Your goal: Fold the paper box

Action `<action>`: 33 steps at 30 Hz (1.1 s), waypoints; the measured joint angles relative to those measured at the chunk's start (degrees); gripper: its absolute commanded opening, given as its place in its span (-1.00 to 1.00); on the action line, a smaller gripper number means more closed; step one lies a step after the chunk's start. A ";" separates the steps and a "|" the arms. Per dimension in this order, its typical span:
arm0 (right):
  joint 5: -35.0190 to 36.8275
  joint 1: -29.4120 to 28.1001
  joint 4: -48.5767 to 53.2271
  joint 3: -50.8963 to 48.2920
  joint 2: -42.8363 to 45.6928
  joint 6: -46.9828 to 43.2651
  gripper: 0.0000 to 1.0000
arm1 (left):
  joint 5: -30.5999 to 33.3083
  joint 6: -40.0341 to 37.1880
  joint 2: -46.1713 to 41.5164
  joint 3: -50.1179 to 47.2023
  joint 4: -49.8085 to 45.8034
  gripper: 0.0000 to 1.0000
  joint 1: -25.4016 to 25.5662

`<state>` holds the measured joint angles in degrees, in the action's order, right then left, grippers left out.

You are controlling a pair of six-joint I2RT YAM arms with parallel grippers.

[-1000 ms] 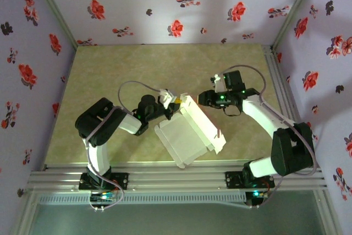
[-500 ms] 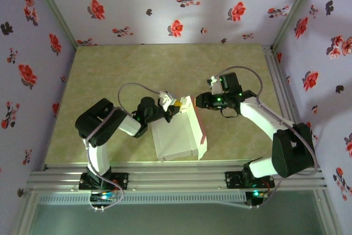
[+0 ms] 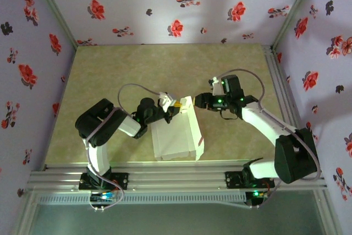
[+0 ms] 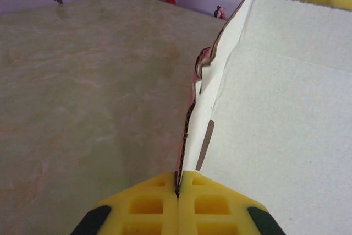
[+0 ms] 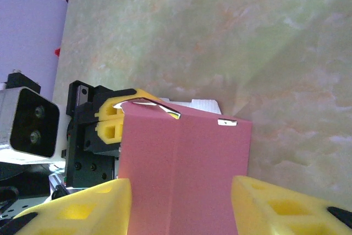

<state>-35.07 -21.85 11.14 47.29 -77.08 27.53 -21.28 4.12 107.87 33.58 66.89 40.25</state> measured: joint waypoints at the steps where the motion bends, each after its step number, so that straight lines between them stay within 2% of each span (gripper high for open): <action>1: 0.00 -0.13 -0.24 -0.22 0.00 0.15 0.03 | 0.00 0.00 0.00 0.00 0.00 -0.91 -0.02; 16: 1.86 -2.97 -0.63 -0.28 -2.21 0.04 -0.02 | -0.42 0.00 -0.63 -0.76 -0.04 -0.87 0.20; 25: 2.08 -3.17 -0.66 -0.26 -2.23 -0.02 -0.07 | -0.96 0.02 -1.73 -1.79 -0.31 -0.75 0.24; 33: 2.10 -3.30 -0.61 -0.11 -2.23 -0.07 -0.08 | -4.92 1.79 -2.60 -1.84 -1.51 -0.59 -2.19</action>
<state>-32.97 -25.15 10.52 47.18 -79.31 27.46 -26.20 5.91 105.27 31.75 65.39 38.06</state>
